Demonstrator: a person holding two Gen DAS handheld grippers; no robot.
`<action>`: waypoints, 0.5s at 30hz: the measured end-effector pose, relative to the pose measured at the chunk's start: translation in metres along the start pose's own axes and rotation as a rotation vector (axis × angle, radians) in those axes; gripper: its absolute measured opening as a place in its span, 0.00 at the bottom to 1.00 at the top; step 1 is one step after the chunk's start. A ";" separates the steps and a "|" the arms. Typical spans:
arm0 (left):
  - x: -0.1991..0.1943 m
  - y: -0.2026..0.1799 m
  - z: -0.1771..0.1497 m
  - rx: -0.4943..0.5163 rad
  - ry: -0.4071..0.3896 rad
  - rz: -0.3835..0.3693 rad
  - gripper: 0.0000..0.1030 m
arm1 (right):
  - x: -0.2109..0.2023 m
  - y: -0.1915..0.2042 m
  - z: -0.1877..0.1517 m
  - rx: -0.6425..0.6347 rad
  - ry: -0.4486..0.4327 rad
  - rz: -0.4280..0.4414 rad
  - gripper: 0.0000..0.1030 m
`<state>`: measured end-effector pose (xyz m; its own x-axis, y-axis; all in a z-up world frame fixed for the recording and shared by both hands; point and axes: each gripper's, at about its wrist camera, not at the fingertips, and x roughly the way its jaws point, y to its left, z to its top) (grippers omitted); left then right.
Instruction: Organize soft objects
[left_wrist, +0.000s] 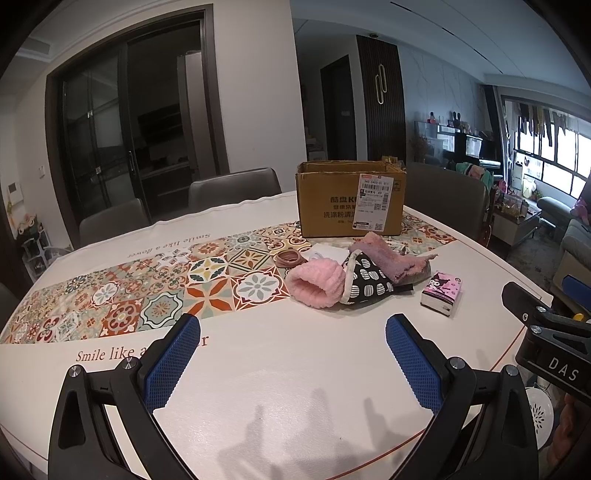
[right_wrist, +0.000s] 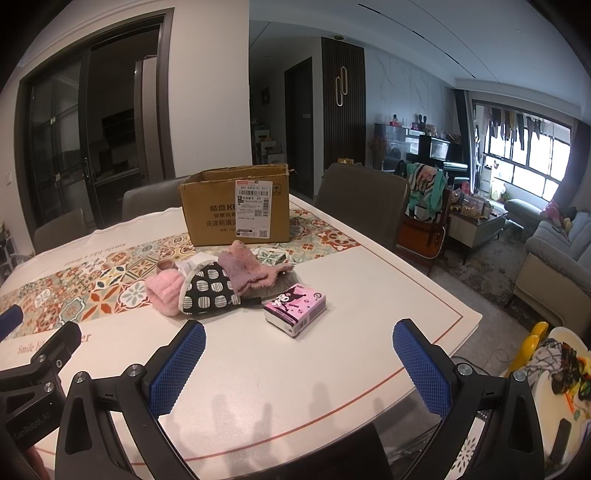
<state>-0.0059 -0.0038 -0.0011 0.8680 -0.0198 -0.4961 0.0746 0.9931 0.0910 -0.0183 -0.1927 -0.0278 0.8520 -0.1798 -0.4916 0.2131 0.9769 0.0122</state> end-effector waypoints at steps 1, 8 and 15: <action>0.000 0.000 0.000 0.000 0.001 -0.001 1.00 | 0.000 0.000 0.000 0.000 0.000 0.001 1.00; 0.000 0.000 0.000 -0.001 0.001 -0.001 1.00 | 0.001 0.000 0.000 0.000 0.000 0.001 1.00; 0.000 -0.001 0.001 0.000 0.000 -0.002 1.00 | 0.000 -0.001 0.000 0.000 0.000 0.001 1.00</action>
<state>-0.0055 -0.0048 -0.0007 0.8676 -0.0219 -0.4967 0.0763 0.9931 0.0895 -0.0186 -0.1935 -0.0275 0.8522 -0.1789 -0.4918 0.2126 0.9771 0.0129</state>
